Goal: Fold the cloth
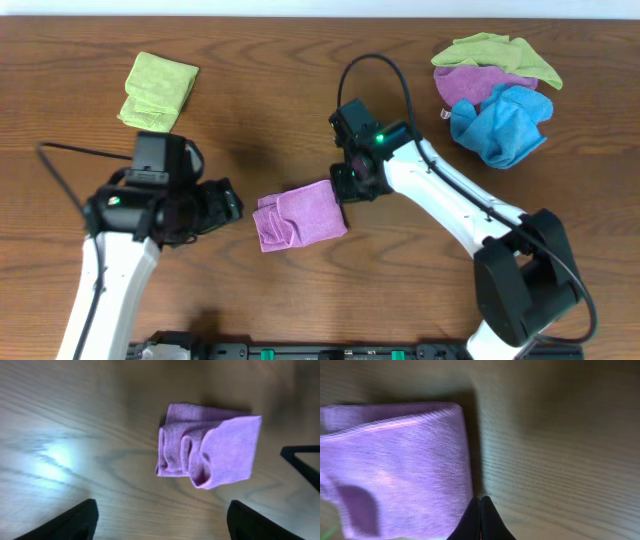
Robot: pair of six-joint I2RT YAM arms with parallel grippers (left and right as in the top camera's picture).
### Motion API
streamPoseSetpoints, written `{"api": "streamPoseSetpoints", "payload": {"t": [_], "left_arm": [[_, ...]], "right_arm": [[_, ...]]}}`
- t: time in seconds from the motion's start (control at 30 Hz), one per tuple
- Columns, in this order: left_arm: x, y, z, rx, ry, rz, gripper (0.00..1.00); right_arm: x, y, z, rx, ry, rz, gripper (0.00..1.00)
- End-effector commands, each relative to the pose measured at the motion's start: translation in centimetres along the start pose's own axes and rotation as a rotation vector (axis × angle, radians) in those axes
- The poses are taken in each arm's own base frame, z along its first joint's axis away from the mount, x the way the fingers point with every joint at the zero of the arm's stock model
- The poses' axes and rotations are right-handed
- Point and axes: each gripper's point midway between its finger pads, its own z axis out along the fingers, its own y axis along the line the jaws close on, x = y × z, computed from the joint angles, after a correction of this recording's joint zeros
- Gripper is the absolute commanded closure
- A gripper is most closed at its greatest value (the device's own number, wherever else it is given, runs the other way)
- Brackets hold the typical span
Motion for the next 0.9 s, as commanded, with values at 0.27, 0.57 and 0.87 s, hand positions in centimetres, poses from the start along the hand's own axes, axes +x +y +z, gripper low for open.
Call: {"api": "streamPoseSetpoints", "payload": {"t": [0.27,0.57,0.87], "left_arm": [[2.8,0.0,7.8,0.080,0.228,-0.039,0.06],[4.0,-2.1,10.8,0.077,0.279,0.035,0.03],[4.2,-1.9,11.4,0.050,0.286,0.032,0.05]], "right_arm": [[0.9,-1.6,3.5,0.006,-0.004,0.101,0.98],[1.3,1.7,3.8,-0.132,0.030,0.087,0.98],[2.2,5.1,3.8,-0.209,0.040,0.045,0.99]]}}
